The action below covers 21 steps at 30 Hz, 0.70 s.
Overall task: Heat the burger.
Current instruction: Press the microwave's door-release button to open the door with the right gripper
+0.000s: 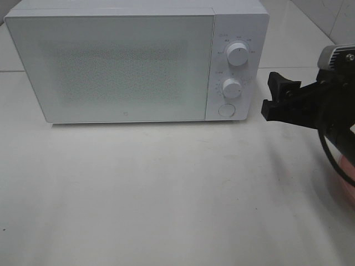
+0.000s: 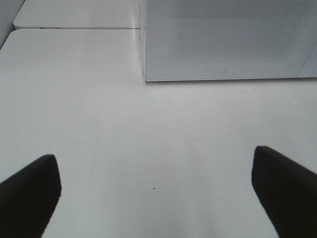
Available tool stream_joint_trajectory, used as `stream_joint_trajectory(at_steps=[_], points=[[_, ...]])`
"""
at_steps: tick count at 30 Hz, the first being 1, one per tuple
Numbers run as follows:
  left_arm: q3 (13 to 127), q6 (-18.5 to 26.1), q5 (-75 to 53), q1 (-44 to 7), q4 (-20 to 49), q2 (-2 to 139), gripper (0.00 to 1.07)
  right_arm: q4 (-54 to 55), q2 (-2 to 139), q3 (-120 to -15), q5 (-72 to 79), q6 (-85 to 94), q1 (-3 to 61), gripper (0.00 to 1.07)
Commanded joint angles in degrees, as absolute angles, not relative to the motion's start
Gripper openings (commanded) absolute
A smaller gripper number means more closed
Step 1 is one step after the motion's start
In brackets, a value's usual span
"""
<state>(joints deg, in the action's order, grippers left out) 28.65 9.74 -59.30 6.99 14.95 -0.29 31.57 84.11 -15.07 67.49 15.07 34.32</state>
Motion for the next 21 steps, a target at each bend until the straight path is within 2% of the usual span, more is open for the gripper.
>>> stream_joint_trajectory(at_steps=[1, 12, 21], points=[[28.48, 9.91, -58.84, 6.82, 15.24, -0.80, 1.02, 35.58, 86.52, -15.01, 73.91, 15.47, 37.70, 0.75], [28.48, 9.91, -58.84, 6.82, 15.24, -0.80, 1.02, 40.68, 95.63, -15.47, 78.09, 15.41, 45.09, 0.75], [28.48, 9.91, -58.84, 6.82, 15.24, -0.80, 1.02, 41.42, 97.86, -15.64, 78.09, 12.38, 45.55, 0.75]])
